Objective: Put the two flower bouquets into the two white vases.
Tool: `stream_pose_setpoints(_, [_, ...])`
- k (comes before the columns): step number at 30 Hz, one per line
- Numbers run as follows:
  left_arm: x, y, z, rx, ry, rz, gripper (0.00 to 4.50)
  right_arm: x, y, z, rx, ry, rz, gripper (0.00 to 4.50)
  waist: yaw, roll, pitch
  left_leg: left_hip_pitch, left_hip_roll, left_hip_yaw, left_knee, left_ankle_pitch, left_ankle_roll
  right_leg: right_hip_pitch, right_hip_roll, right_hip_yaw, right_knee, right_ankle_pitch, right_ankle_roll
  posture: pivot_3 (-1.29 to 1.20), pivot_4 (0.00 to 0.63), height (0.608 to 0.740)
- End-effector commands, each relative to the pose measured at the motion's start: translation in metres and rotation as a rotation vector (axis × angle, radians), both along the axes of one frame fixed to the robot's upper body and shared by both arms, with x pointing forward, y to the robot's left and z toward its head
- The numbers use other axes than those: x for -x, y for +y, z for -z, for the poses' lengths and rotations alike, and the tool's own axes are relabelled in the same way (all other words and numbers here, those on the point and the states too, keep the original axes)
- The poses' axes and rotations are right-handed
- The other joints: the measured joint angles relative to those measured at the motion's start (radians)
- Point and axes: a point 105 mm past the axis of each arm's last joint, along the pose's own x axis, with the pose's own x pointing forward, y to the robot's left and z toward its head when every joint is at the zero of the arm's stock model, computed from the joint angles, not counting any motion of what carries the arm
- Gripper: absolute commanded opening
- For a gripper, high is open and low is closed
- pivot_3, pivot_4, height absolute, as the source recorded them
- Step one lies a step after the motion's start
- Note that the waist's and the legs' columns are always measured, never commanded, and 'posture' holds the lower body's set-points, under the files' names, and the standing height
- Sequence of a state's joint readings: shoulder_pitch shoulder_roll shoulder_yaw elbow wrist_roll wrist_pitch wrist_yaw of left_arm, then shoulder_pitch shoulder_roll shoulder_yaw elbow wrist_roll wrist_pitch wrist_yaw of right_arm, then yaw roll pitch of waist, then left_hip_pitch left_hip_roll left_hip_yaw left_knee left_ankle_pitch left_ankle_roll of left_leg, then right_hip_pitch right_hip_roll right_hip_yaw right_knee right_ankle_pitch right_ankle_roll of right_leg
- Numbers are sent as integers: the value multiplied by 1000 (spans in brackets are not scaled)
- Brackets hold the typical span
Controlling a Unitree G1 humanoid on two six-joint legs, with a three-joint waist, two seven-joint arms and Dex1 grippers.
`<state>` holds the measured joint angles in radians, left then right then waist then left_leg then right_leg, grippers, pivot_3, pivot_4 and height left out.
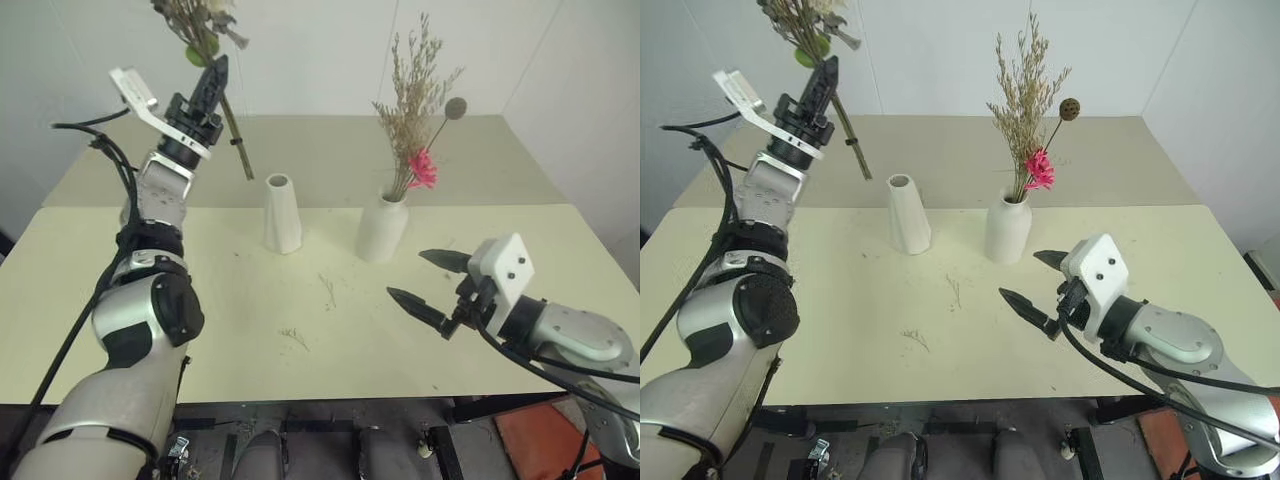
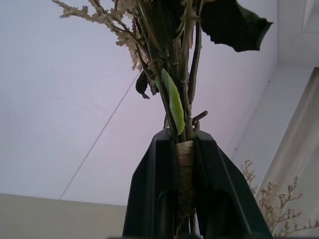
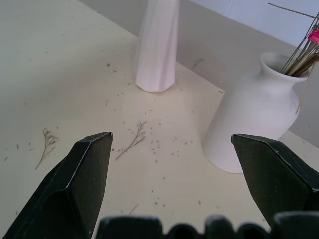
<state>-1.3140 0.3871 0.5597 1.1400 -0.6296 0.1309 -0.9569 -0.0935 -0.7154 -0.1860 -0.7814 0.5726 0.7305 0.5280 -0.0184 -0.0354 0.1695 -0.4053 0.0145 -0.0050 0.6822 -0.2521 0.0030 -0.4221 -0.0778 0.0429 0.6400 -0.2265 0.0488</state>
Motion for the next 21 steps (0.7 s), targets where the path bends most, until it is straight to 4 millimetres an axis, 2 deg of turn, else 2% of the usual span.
stream_pose_setpoints(1, [5,2,-24,31,-105,-41,159,5,-1,-10,6,-58,20,4500,1,0,0,0,0,0,0,0,0,0,0,0,0,0,0,0,150,740])
stream_pose_setpoints(11, [0,-5,-17,96,-118,-105,159,9,0,-8,28,-66,36,4500,5,0,0,0,0,0,0,0,0,0,0,0,0,0,0,0,150,740])
stream_pose_setpoints(21, [-10,-16,0,53,-59,-202,159,15,5,-6,43,-67,34,4500,5,0,0,0,0,0,0,0,0,0,0,0,0,0,0,0,150,740])
